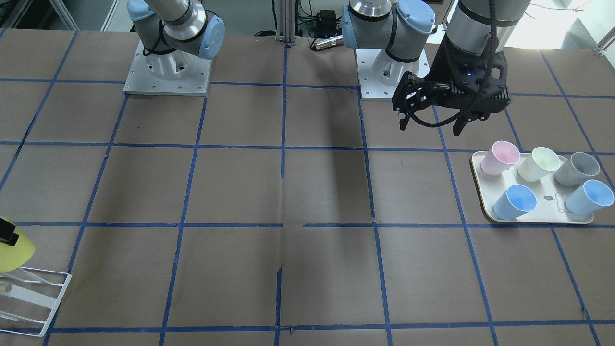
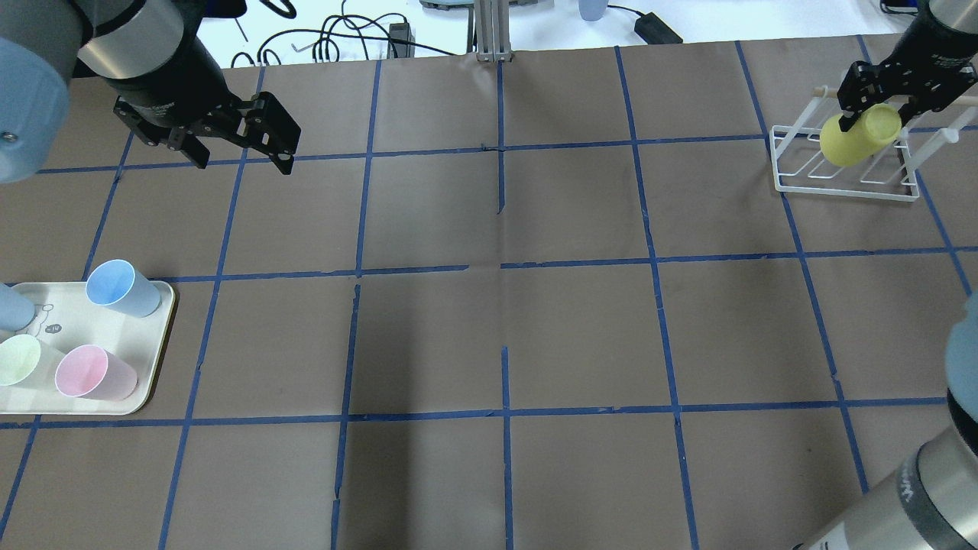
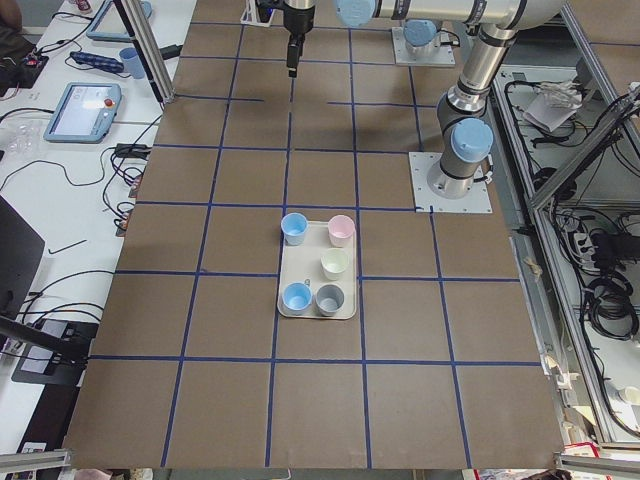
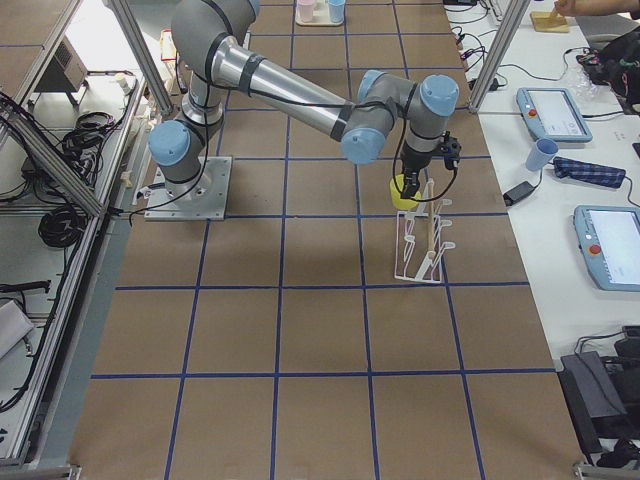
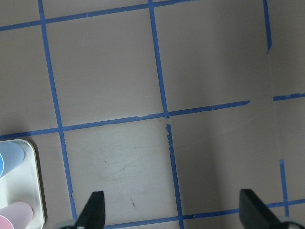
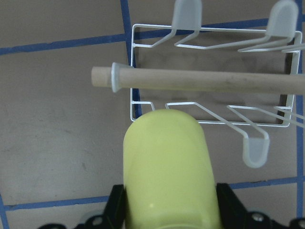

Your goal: Transfer IKEA cup to right arm and place on rack

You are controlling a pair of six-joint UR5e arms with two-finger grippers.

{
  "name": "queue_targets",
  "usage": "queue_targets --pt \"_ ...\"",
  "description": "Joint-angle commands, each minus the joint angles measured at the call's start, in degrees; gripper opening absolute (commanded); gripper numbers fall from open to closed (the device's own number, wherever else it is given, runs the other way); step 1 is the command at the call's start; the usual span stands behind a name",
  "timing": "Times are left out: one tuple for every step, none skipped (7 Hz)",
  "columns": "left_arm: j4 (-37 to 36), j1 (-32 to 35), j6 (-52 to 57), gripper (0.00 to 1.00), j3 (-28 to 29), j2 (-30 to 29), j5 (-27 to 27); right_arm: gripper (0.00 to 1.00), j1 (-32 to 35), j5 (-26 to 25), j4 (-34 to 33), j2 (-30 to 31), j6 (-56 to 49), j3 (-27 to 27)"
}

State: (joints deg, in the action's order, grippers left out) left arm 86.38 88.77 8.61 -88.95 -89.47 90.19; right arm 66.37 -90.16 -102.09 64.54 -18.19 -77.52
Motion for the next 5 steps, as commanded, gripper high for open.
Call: queue_targets --pt "-0.07 0.0 0.0 1.0 0.0 0.0 0.07 0.68 -0.01 0.07 -0.13 -0.82 -0.09 0.17" --pt "-0.07 0.0 0.0 1.0 0.0 0.0 -0.02 1.0 -0.01 -0.1 0.14 -0.82 -0.09 0.26" --pt "-0.07 0.0 0.0 1.0 0.0 0.0 0.07 1.0 -0.01 -0.1 0.57 -0.47 0.0 0.35" --pt "0.02 0.0 0.0 1.0 0.0 0.0 0.07 1.0 0.08 -0.1 0.75 -0.12 0.08 0.7" --pt "-0.07 0.0 0.0 1.0 0.0 0.0 0.07 1.0 0.25 -0.1 0.84 1.27 0.08 0.96"
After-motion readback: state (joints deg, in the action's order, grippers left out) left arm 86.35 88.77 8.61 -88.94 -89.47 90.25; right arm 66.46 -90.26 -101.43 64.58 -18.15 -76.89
